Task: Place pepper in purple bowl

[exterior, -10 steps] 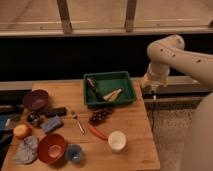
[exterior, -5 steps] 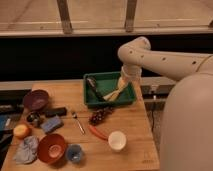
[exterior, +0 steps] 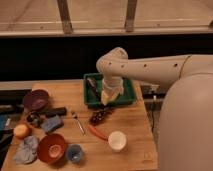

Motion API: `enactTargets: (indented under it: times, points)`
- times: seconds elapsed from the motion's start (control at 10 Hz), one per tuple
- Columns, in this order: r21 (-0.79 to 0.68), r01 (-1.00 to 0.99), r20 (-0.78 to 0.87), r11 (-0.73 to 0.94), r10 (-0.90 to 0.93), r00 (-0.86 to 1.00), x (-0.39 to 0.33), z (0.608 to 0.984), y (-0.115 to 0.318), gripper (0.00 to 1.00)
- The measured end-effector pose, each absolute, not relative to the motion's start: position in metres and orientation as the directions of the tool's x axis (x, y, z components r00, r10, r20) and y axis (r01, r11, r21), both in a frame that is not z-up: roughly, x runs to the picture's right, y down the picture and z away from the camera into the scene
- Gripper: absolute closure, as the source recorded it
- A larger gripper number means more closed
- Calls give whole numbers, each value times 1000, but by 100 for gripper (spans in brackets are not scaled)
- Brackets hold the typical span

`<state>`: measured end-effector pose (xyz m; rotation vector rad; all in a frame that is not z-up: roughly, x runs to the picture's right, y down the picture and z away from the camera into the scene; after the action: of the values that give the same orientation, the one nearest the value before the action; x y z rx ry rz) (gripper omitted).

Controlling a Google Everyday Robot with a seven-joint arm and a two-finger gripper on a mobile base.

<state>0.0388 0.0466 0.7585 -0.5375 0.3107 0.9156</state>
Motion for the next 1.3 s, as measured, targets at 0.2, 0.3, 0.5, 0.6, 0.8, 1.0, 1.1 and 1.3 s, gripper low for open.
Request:
enactTargets:
  times: [0.2, 0.3, 0.5, 0.6, 0.8, 1.0, 1.1, 1.3]
  points:
    - [-305, -814, -474, 494, 663, 579, 39, 759, 47, 35]
    - [-307, -811, -473, 498, 660, 584, 38, 759, 47, 35]
    - [-343, -774, -481, 532, 608, 632, 24, 764, 60, 35]
    - [-382, -743, -481, 550, 567, 668, 3, 771, 79, 35]
    - [-432, -705, -485, 563, 514, 708, -22, 782, 111, 35]
    - [-481, -671, -485, 564, 466, 740, -48, 784, 143, 35]
    - [-487, -670, -490, 561, 459, 741, -50, 783, 148, 35]
    - [-490, -677, -508, 549, 450, 734, -48, 781, 158, 35]
